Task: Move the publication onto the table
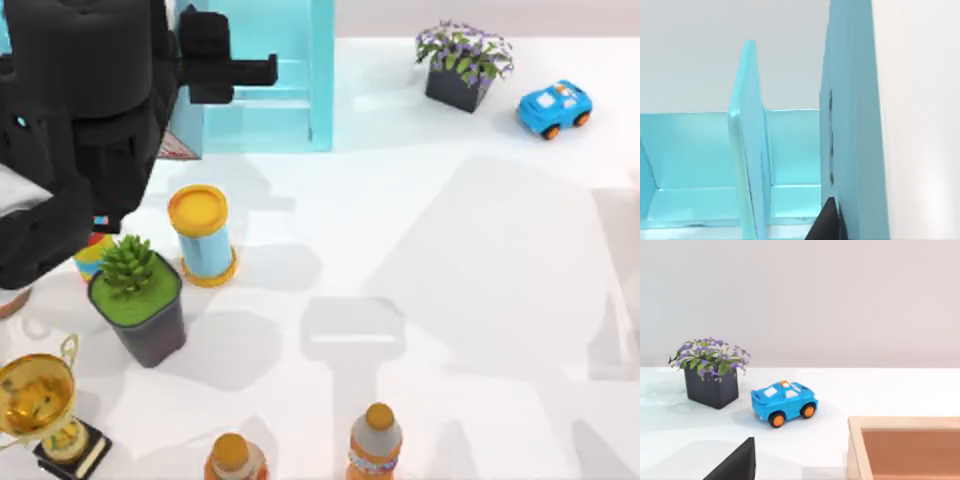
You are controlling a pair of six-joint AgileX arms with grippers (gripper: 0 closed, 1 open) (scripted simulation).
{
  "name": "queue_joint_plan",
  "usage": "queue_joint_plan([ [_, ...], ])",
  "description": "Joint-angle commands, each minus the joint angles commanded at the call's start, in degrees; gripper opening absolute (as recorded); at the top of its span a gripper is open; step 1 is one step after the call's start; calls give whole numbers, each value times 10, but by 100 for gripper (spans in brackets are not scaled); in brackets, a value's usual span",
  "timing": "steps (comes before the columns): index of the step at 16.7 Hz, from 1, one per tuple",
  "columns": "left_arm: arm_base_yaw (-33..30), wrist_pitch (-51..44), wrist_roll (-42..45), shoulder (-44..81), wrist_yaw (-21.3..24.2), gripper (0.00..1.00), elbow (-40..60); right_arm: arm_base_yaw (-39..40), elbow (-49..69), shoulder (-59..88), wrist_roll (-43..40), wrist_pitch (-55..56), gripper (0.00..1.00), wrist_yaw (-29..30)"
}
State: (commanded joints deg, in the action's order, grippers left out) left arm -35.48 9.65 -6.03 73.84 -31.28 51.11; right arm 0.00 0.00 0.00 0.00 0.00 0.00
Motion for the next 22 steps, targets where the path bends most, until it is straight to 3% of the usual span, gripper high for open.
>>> queue_joint_plan([
  [5,-4,3,-17,16,-7,0,4,0,0,0,0,0,100,0],
  [9,-42,17,-127,82,-45,0,28,0,0,0,0,0,100,0],
  [12,-85,34,-272,151,-87,0,51,0,0,0,0,0,100,0],
  [22,-235,100,-910,376,-233,0,117,0,0,0,0,0,100,0],
])
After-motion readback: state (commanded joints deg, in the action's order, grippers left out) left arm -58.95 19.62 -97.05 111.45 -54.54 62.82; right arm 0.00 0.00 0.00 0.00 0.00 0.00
